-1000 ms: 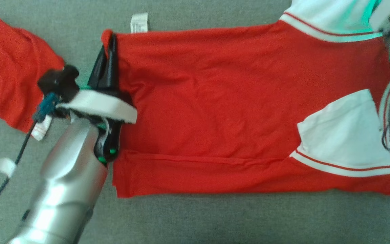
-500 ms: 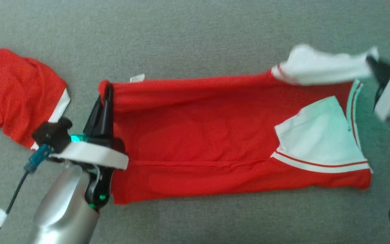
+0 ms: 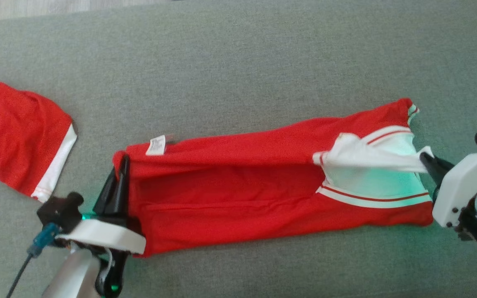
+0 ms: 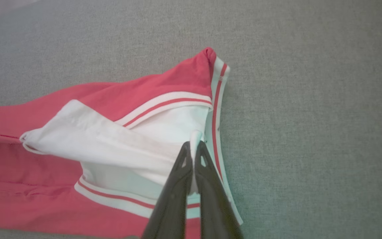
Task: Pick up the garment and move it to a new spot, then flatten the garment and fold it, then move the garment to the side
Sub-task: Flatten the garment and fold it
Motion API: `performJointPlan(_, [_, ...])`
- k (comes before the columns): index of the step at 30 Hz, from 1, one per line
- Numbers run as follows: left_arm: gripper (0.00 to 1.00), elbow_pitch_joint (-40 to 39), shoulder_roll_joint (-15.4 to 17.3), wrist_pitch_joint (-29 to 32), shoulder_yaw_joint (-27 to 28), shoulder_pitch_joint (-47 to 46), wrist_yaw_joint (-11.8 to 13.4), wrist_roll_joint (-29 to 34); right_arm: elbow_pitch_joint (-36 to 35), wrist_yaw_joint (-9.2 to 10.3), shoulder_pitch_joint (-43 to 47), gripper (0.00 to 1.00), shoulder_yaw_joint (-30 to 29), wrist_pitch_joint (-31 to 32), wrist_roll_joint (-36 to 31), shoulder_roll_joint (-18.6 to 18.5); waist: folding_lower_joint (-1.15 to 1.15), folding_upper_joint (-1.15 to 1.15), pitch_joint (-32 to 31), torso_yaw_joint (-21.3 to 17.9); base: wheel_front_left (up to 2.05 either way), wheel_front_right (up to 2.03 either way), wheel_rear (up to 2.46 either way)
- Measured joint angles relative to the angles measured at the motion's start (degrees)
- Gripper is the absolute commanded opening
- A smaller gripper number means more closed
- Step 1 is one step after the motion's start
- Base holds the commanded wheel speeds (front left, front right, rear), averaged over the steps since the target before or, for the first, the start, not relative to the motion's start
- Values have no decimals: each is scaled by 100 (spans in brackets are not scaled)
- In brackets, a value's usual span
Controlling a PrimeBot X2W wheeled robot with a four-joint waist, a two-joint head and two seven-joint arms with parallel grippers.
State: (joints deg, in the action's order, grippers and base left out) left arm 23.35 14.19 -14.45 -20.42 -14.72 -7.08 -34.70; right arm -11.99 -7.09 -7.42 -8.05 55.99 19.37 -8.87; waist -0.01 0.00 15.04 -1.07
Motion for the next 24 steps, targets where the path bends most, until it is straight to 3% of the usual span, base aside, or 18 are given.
performJointPlan(1, [4, 21, -1, 1, 7, 43, 0, 0, -13, 0, 57, 100, 24, -2, -30, 8, 0, 0, -18, 1, 0, 0, 0])
performJointPlan(3, [96, 85, -10, 1, -23, 119, -1, 7, -24, 0, 137, 100, 11, -7, -98, 73, 1, 0, -61, 4, 0, 0, 0])
performJointPlan(8, [100, 100, -60, 1, 23, 261, -1, 33, -75, 0, 376, 100, -35, 0, -190, 120, 0, 0, -214, 46, 0, 0, 0])
performJointPlan(12, [100, -25, -99, 0, 281, 388, 79, 275, -99, 0, 302, 100, -179, -693, -321, 254, 0, 0, -341, 84, 0, 0, 0])
performJointPlan(16, [100, -328, -83, 0, 537, 443, 356, 888, 416, 0, 210, 100, -324, -1451, -477, 426, 0, 0, -475, 157, 0, 0, 0])
performJointPlan(24, [100, -443, -65, 0, 787, 414, 412, 1115, 1896, 0, -35, 100, -513, -2119, -706, 584, 0, 0, -542, 241, 0, 0, 0])
